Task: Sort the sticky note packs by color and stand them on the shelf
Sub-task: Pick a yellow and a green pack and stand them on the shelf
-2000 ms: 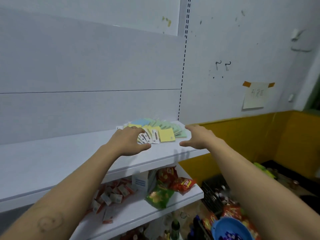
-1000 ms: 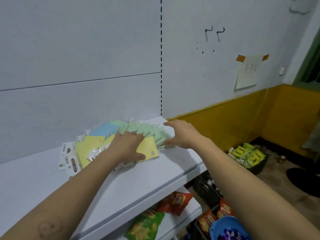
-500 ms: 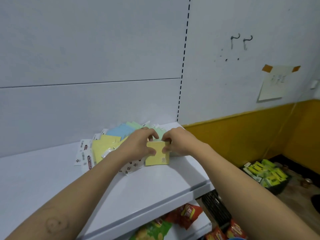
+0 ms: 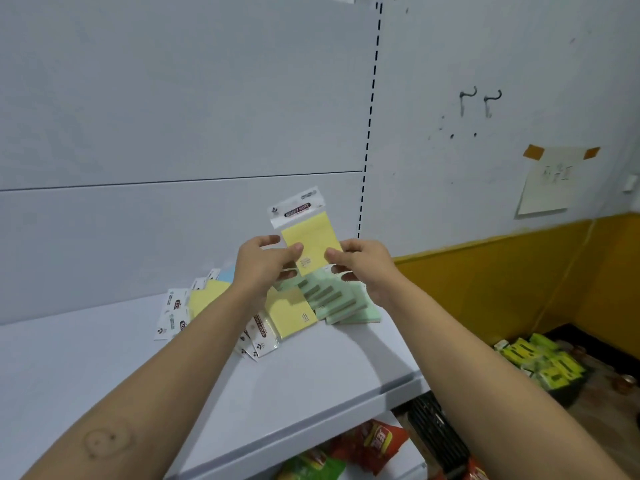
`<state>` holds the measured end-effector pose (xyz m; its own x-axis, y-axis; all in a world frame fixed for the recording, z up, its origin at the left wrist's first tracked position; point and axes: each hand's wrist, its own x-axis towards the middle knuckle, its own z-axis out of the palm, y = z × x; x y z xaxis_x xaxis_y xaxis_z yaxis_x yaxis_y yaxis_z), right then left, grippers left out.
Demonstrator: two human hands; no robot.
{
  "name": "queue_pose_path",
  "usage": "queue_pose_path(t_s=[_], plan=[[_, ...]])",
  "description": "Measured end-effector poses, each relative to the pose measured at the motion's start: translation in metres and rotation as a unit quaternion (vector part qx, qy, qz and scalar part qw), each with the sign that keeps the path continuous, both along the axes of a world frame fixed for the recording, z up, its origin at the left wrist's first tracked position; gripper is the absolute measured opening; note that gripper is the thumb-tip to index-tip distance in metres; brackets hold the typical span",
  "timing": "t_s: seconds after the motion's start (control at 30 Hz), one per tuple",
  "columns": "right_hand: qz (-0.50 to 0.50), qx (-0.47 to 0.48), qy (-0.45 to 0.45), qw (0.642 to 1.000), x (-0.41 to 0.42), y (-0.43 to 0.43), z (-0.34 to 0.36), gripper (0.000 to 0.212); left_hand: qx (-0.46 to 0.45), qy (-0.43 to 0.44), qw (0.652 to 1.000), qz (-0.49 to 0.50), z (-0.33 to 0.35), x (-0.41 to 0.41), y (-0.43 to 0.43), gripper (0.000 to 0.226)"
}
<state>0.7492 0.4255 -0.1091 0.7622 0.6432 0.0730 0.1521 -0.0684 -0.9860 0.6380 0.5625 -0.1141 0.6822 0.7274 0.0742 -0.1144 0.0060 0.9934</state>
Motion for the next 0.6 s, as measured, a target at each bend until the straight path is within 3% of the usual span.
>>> queue_pose_path(t_s=[0.03, 0.17, 0.3, 0.43, 0.5, 0.6], plan=[[0.007, 0.009, 0.013, 1.0, -0.001, 0.001, 0.001, 0.007, -0.009, -0.003, 1.0, -0.006, 0.002, 0.0, 0.001, 0.043], [0.034, -0.025, -0.017, 0.999, 0.002, 0.002, 0.004, 0.013, 0.102, 0.018, 0.995, -0.004, 0.004, 0.0, 0.0, 0.018], [0.014, -0.14, -0.125, 0.982, 0.02, -0.002, -0.001, 0.019, 0.171, 0.05, 0.984, 0.011, -0.002, -0.004, 0.005, 0.021], [-0.08, -0.291, -0.204, 0.931, 0.049, -0.013, -0.013, 0.017, 0.218, 0.083, 0.972, 0.02, -0.011, -0.006, 0.007, 0.024], [-0.081, -0.349, -0.176, 0.917, 0.055, -0.019, -0.019, 0.024, 0.221, 0.088, 0.971, 0.021, -0.013, -0.006, 0.008, 0.021], [-0.051, -0.351, -0.09, 0.931, 0.052, -0.023, -0.028, 0.019, 0.228, 0.099, 0.969, 0.016, -0.014, -0.006, 0.004, 0.018]])
